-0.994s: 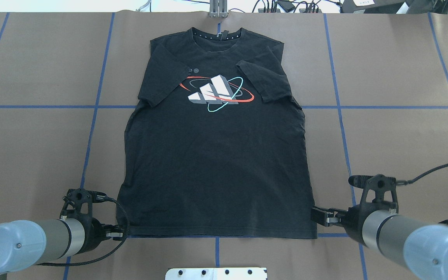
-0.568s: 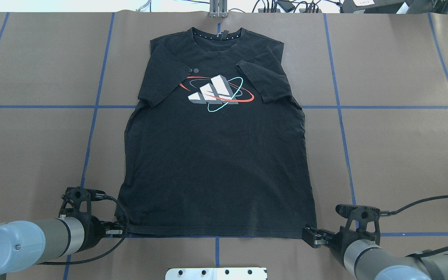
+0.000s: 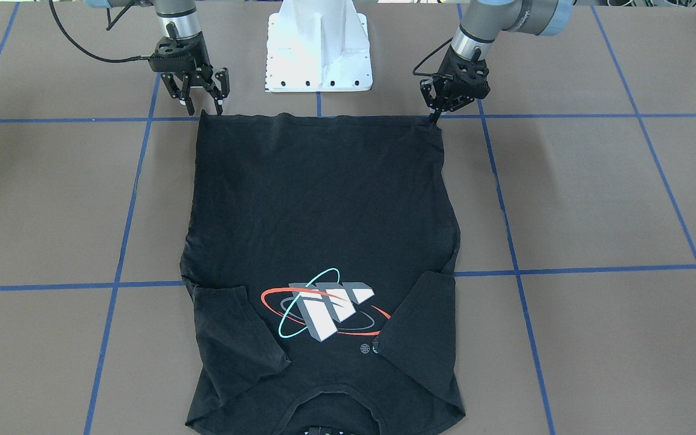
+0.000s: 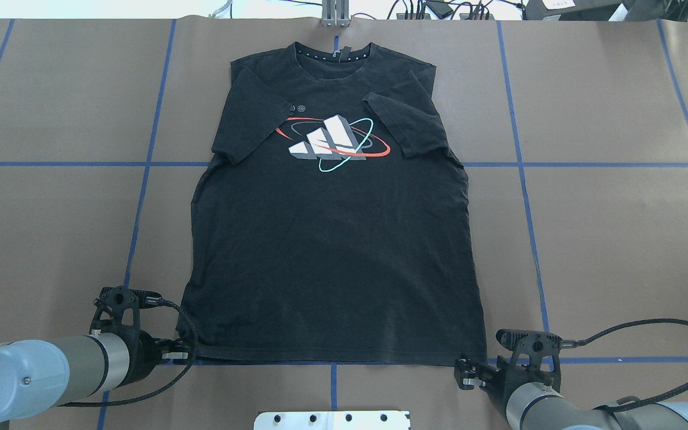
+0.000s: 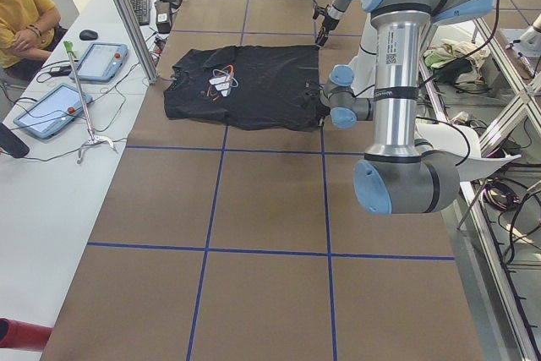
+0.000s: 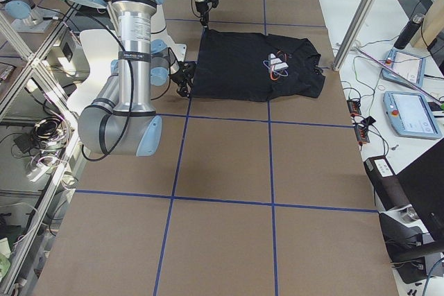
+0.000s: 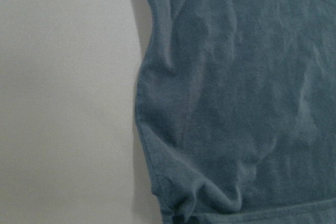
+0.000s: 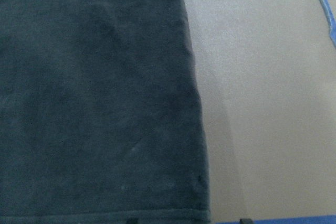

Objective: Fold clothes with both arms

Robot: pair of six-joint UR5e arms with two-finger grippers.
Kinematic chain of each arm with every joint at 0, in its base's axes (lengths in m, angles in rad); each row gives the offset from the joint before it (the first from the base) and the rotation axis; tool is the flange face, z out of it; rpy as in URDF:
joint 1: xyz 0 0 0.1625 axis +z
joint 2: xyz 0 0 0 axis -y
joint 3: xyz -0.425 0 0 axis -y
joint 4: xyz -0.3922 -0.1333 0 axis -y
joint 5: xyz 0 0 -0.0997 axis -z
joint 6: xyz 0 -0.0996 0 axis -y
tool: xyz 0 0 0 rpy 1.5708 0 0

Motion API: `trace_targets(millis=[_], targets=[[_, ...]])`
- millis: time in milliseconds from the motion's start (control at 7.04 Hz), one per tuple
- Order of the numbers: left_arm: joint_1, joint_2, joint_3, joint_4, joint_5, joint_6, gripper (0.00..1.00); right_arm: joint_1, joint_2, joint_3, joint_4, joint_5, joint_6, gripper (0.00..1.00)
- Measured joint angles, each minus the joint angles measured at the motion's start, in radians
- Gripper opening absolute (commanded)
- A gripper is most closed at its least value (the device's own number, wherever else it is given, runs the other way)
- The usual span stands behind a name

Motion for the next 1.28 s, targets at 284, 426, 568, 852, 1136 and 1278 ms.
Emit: trace_targets(millis=[284,426,568,852,1136,1278], targets=[[0.0,0.0,0.0,0.0,0.0,0.0,0.0,-0.008,-0.004,0.001,0.0,-0.01,-0.001,0.36],[0.0,0.0,0.0,0.0,0.0,0.0,0.0,-0.01,-0.005,0.001,-0.001,-0.012,-0.002,0.29],[0.001,0.0,0.0,0.0,0.0,0.0,0.0,-0.01,-0.005,0.002,-0.001,-0.012,-0.002,0.29],[0.001,0.0,0.0,0.0,0.0,0.0,0.0,-0.01,-0.006,0.002,-0.001,-0.011,-0.005,0.29],[0.002,0.0,0.0,0.0,0.0,0.0,0.0,-0.008,-0.008,0.002,-0.001,-0.011,-0.009,0.28],[0.001,0.0,-0.001,0.0,0.0,0.0,0.0,-0.008,-0.01,0.001,-0.001,-0.011,-0.011,0.11]])
